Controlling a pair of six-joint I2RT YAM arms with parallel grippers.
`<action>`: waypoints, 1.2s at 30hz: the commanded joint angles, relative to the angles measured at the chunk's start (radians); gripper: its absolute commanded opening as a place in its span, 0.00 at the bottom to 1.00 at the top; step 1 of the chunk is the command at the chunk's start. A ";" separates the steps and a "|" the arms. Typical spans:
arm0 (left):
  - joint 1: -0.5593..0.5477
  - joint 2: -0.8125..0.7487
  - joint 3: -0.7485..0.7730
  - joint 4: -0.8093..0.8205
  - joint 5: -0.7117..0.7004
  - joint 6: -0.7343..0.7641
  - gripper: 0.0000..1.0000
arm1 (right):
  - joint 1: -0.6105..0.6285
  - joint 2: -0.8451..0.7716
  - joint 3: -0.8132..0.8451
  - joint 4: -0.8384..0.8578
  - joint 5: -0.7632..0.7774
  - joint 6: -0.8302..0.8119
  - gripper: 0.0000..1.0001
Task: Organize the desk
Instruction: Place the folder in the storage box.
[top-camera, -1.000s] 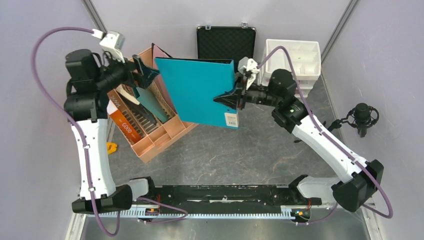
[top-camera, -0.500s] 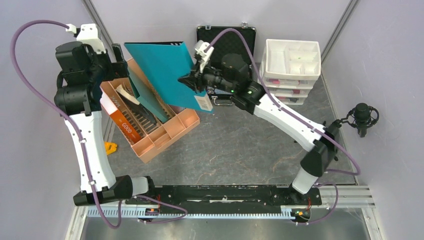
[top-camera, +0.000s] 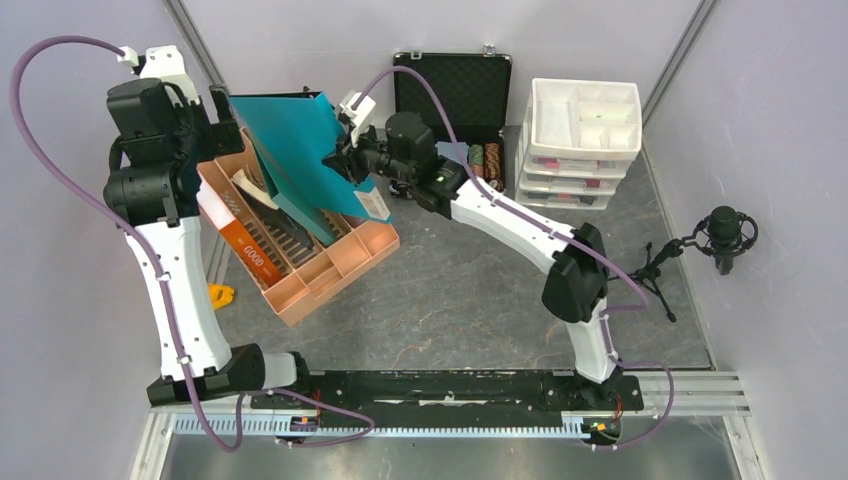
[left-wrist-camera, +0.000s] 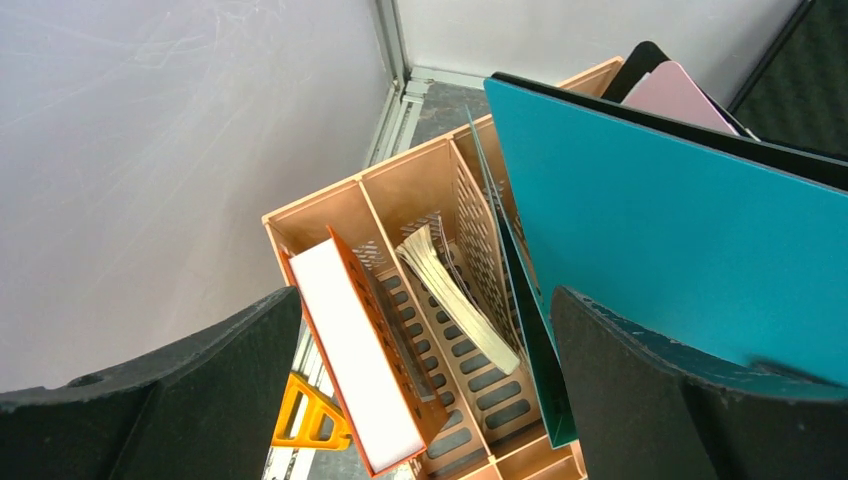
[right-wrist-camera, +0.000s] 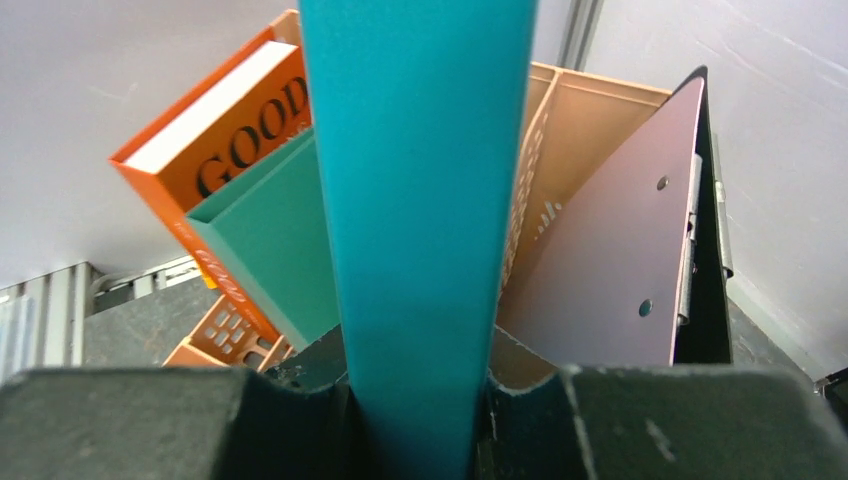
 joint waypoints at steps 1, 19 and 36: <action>0.006 -0.011 0.038 -0.012 -0.041 0.044 1.00 | 0.013 0.056 0.127 0.138 0.070 0.005 0.00; 0.006 0.022 -0.004 -0.012 0.307 -0.109 1.00 | 0.121 0.221 0.289 0.216 0.250 -0.107 0.00; 0.006 -0.041 -0.125 0.065 0.413 -0.127 1.00 | 0.175 0.454 0.566 0.180 0.294 -0.093 0.00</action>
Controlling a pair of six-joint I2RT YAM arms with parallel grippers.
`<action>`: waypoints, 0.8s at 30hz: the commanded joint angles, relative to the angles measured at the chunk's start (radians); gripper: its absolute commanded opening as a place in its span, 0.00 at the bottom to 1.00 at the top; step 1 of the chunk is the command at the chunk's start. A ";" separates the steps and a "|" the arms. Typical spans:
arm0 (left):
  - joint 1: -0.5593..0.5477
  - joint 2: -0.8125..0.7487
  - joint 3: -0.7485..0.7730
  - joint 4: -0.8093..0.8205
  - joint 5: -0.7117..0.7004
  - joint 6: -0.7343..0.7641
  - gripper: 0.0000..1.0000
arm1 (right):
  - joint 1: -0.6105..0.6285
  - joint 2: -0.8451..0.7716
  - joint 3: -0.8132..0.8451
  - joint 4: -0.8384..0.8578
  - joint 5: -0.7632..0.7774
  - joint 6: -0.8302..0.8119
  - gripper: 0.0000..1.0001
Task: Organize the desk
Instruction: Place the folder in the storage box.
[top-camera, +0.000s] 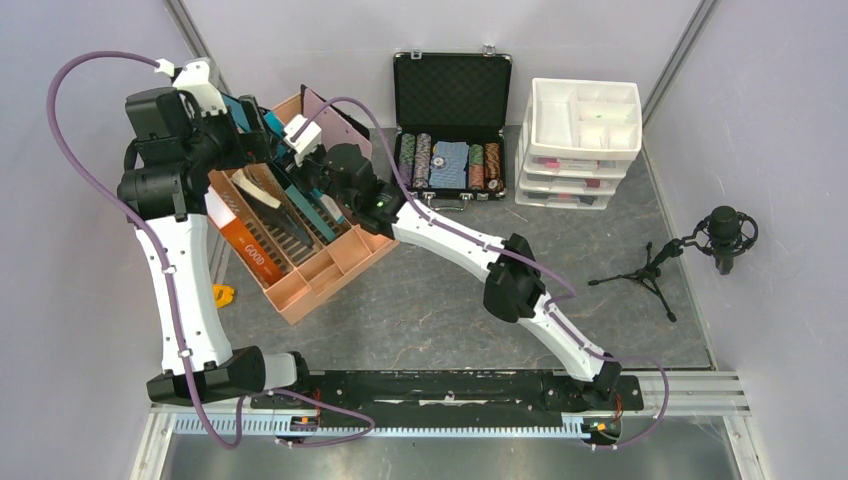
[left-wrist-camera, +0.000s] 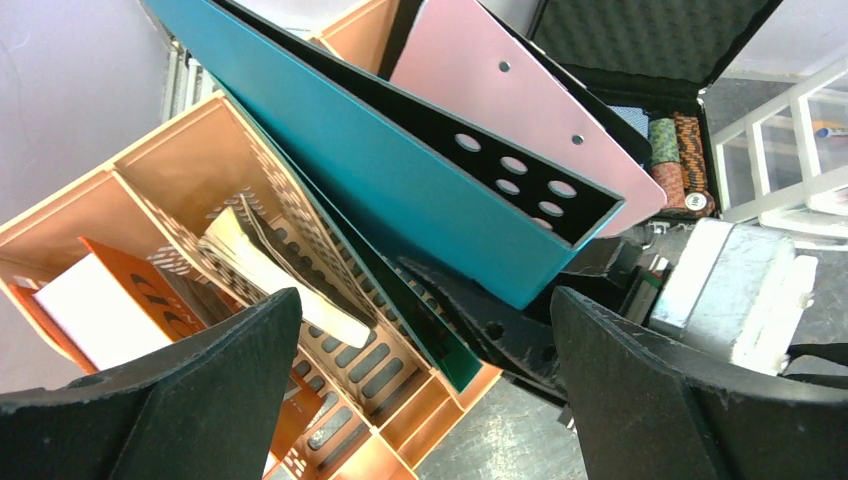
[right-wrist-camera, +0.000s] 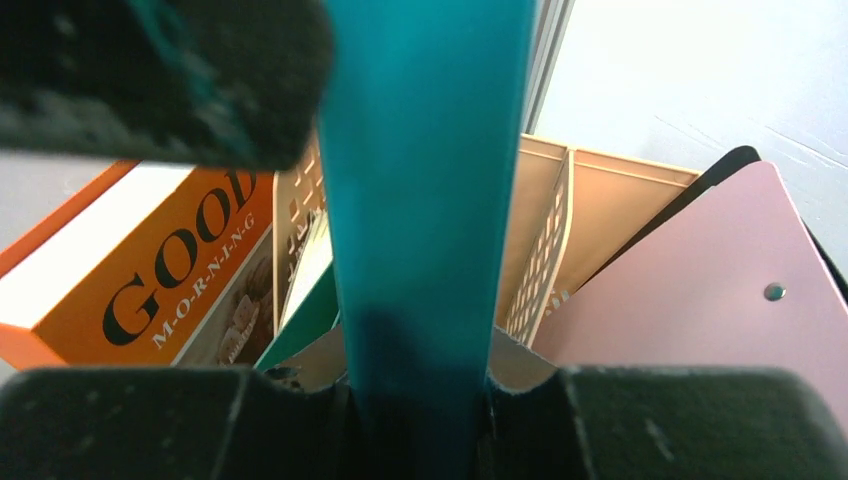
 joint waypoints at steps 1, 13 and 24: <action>0.005 -0.028 -0.019 0.063 0.046 -0.035 1.00 | 0.027 0.050 0.131 0.074 -0.012 0.020 0.00; 0.005 -0.054 -0.052 0.072 0.074 -0.033 1.00 | 0.019 0.122 0.167 -0.008 -0.025 0.028 0.00; 0.005 -0.068 -0.080 0.079 0.097 -0.061 1.00 | -0.017 0.134 0.097 -0.044 -0.110 0.055 0.00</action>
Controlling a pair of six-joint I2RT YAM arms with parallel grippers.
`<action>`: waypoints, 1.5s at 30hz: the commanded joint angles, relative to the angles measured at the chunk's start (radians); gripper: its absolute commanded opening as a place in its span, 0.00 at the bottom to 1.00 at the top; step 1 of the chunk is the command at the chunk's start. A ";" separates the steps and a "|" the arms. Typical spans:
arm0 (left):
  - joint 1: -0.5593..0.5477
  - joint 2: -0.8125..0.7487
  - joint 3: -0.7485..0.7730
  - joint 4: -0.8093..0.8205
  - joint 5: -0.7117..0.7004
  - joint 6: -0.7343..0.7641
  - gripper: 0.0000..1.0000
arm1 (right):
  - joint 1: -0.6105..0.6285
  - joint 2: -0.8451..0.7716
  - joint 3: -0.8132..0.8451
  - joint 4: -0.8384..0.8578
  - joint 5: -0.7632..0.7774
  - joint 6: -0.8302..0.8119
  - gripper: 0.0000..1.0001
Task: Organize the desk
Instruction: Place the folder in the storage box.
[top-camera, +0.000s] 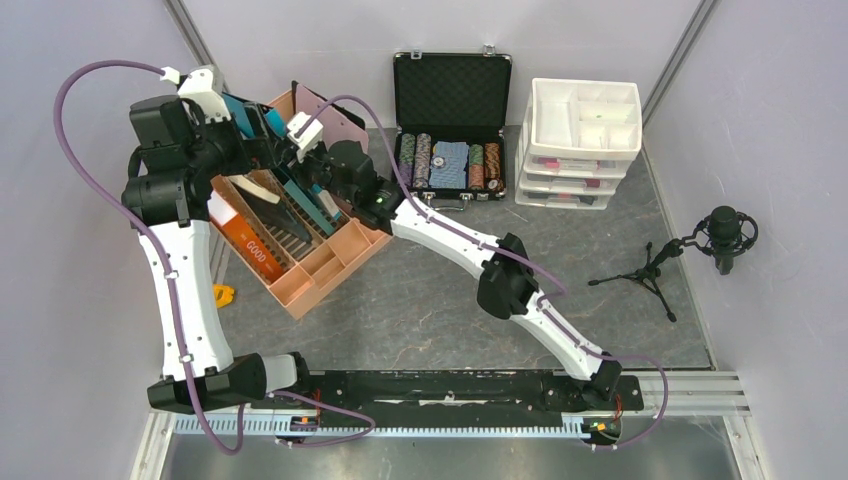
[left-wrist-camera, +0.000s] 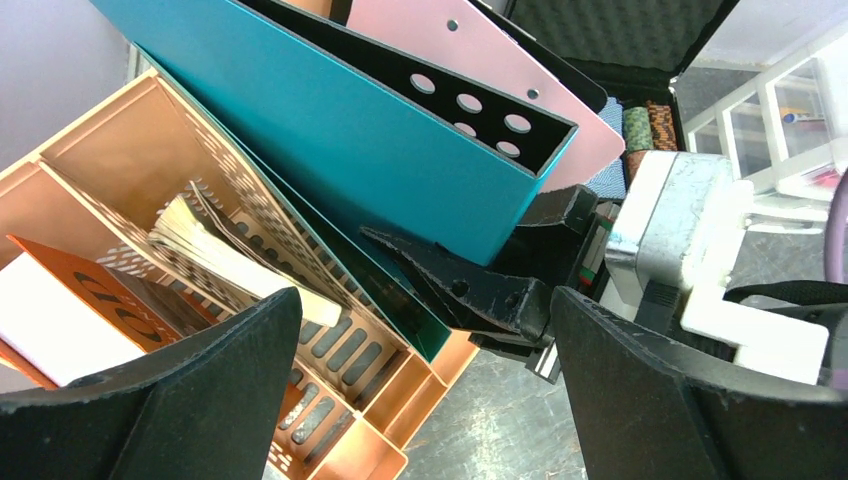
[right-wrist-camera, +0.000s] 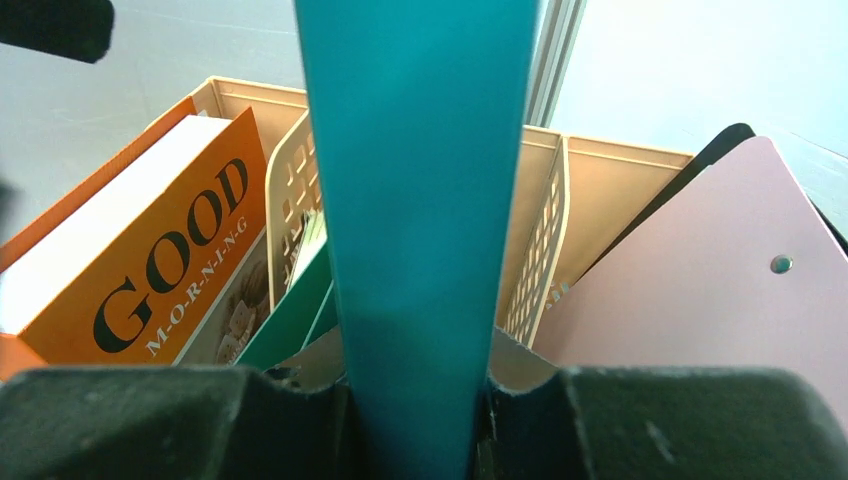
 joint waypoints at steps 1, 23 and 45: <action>0.002 -0.029 0.000 0.041 0.042 -0.054 1.00 | -0.001 0.033 -0.043 -0.031 -0.077 0.033 0.00; 0.001 -0.013 -0.049 0.109 0.109 -0.088 1.00 | -0.011 -0.081 -0.323 0.005 -0.129 0.000 0.25; 0.002 0.113 -0.020 0.177 0.121 -0.317 1.00 | -0.004 -0.104 -0.354 0.006 -0.127 -0.036 0.19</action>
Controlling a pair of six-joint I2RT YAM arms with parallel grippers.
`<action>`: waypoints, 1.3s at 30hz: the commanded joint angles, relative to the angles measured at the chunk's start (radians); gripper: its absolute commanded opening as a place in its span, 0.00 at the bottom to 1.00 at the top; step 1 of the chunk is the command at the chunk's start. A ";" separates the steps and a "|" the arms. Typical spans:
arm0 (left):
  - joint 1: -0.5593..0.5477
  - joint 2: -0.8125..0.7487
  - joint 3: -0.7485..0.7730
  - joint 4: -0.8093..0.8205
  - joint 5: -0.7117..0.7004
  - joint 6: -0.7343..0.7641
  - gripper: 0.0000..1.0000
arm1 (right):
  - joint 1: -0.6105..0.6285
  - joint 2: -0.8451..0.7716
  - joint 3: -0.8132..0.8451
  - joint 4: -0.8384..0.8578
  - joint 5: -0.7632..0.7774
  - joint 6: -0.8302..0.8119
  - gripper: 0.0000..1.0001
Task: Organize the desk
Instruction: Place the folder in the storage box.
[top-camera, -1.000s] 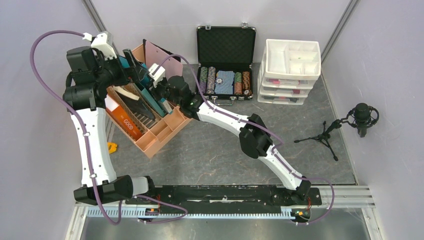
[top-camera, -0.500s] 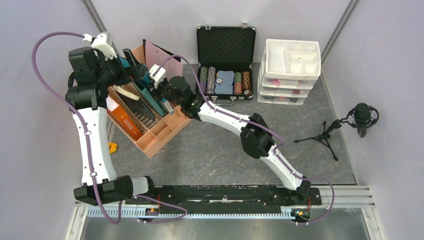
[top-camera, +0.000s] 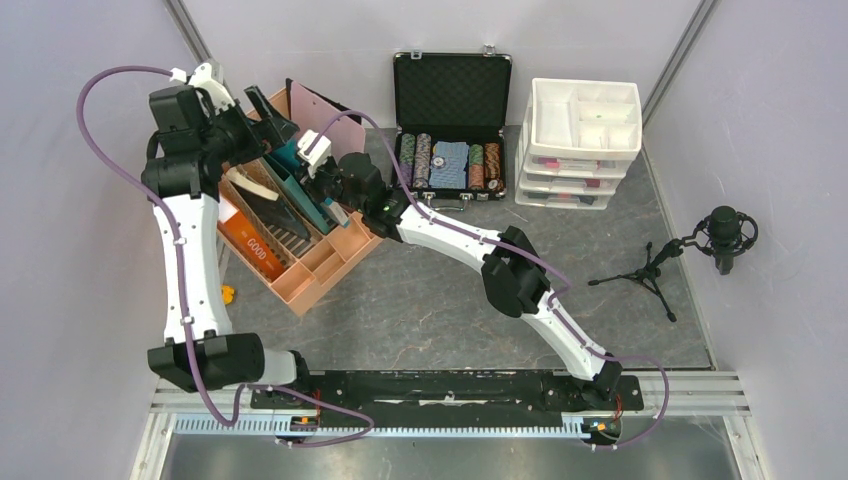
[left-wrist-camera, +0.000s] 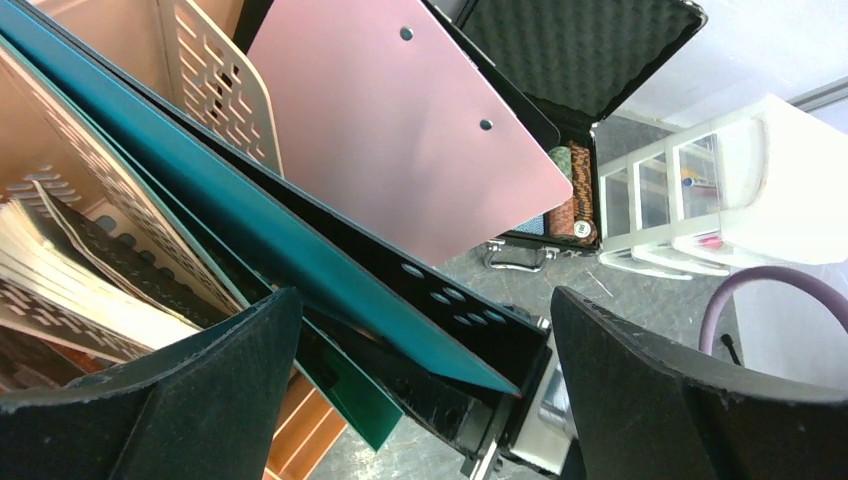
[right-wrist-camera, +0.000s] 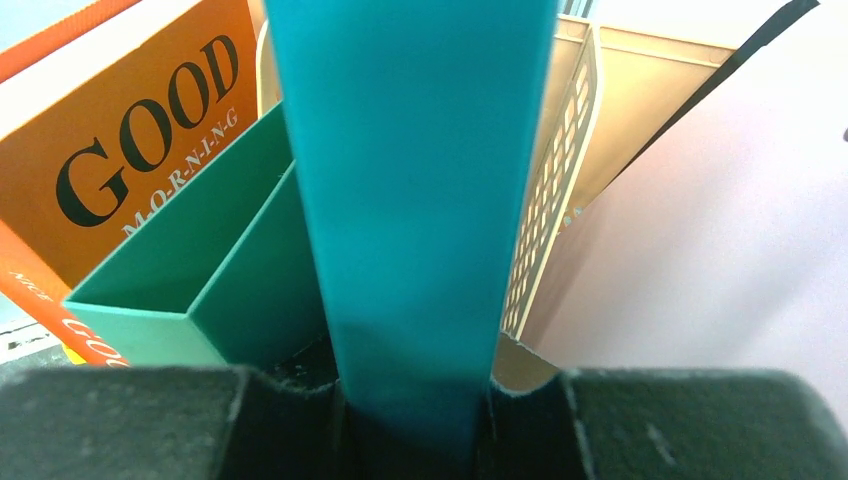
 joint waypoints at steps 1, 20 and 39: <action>0.000 0.032 0.042 0.025 0.042 -0.076 1.00 | 0.022 -0.005 -0.036 -0.132 -0.049 -0.014 0.19; 0.000 0.046 0.035 0.072 0.199 -0.129 0.61 | 0.027 -0.002 -0.031 -0.121 -0.054 -0.044 0.20; -0.068 0.014 0.056 0.095 0.348 -0.098 0.52 | 0.032 0.017 -0.027 -0.069 -0.127 0.001 0.20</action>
